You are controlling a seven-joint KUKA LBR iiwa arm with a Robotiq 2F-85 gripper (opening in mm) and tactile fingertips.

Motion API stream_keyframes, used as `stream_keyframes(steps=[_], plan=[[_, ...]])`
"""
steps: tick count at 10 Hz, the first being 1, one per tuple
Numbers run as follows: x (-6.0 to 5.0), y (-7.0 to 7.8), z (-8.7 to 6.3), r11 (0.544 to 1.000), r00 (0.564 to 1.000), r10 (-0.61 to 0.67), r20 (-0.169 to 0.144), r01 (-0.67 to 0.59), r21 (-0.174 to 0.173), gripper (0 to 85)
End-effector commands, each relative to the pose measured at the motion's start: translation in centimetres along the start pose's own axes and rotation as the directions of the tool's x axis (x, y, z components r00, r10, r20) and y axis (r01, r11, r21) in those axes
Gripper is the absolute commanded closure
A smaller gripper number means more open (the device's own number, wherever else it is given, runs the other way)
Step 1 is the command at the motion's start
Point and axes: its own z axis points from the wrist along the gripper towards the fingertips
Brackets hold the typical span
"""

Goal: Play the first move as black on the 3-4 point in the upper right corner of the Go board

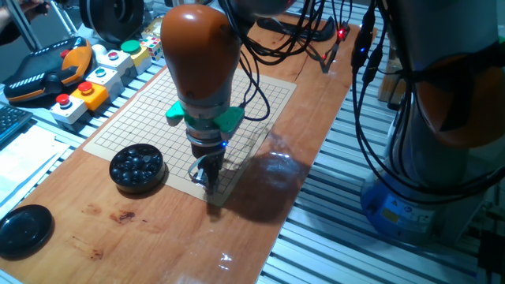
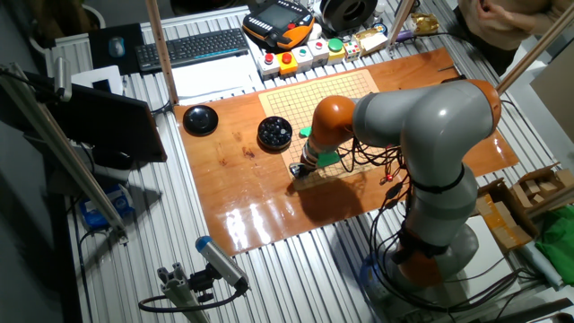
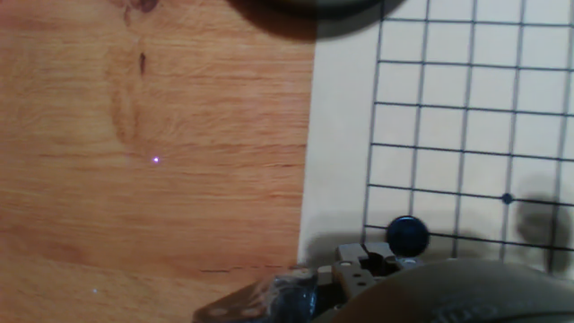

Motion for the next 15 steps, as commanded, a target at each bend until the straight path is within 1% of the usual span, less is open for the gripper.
stream_keyframes(steps=[1,4,8,10,12,13,15], plan=[[-0.09,-0.05,0.04,1.0,1.0,0.0,0.002,0.0,0.0,84.3],[-0.58,-0.38,-0.23,1.0,1.0,-0.003,0.004,0.003,0.011,84.3],[-0.75,-0.72,-0.31,1.0,1.0,-0.006,0.008,0.006,0.02,84.3],[-0.79,-0.84,-0.37,1.0,1.0,-0.006,0.006,0.006,0.02,84.3],[-0.64,-0.33,-0.46,1.0,1.0,0.005,0.001,-0.005,0.0,84.3],[-0.62,-0.06,-0.29,1.0,1.0,0.009,0.004,-0.009,0.0,84.3],[-0.74,0.0,-0.01,1.0,1.0,0.011,0.01,-0.011,0.002,84.3]])
